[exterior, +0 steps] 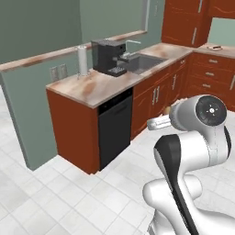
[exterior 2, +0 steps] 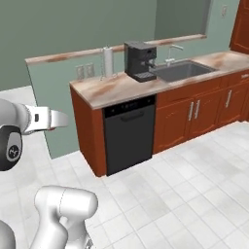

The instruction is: Place the cold items (peach and lime) from the fridge in one tupperware on the dining counter. Place the warm items (kebab skewer and hot dog) in the stove area in another tupperware.

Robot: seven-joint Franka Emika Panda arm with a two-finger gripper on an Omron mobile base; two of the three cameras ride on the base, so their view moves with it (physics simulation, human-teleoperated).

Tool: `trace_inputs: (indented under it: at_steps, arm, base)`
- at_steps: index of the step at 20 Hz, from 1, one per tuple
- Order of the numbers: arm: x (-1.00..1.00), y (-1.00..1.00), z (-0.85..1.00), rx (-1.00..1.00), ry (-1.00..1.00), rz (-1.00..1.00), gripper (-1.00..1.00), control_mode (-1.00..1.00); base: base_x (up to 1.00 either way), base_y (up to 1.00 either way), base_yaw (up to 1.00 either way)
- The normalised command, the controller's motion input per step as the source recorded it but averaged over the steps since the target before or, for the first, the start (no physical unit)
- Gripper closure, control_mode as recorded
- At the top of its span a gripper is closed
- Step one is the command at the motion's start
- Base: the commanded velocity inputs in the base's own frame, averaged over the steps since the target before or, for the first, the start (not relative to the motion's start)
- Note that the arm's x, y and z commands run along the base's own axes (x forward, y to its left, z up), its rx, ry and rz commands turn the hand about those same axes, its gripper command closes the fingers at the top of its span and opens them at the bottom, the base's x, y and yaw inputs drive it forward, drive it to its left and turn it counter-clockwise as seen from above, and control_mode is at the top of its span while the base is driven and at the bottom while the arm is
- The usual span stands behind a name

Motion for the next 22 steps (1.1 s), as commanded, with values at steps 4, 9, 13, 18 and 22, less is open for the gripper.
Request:
trace_inputs:
  at_steps: [4, 9, 13, 18, 22]
  arm:
    - [0.0, 0.0, 0.0, 0.0, 0.0, 0.0, 1.0, 1.0]
    - [0.0, 0.0, 0.0, 0.0, 0.0, 0.0, 1.0, 1.0]
    - [0.0, 0.0, 0.0, 0.0, 0.0, 0.0, 1.0, 1.0]
    - [0.0, 0.0, 0.0, 0.0, 0.0, 0.0, 1.0, 1.0]
    - [0.0, 0.0, 0.0, 0.0, 0.0, 0.0, 1.0, 1.0]
  base:
    - [0.41, 1.0, -0.05]
    - [0.47, 1.0, -0.16]
    - [0.46, 1.0, -0.18]
    - [0.14, 1.0, -0.14]
    - [0.05, 1.0, -0.12]
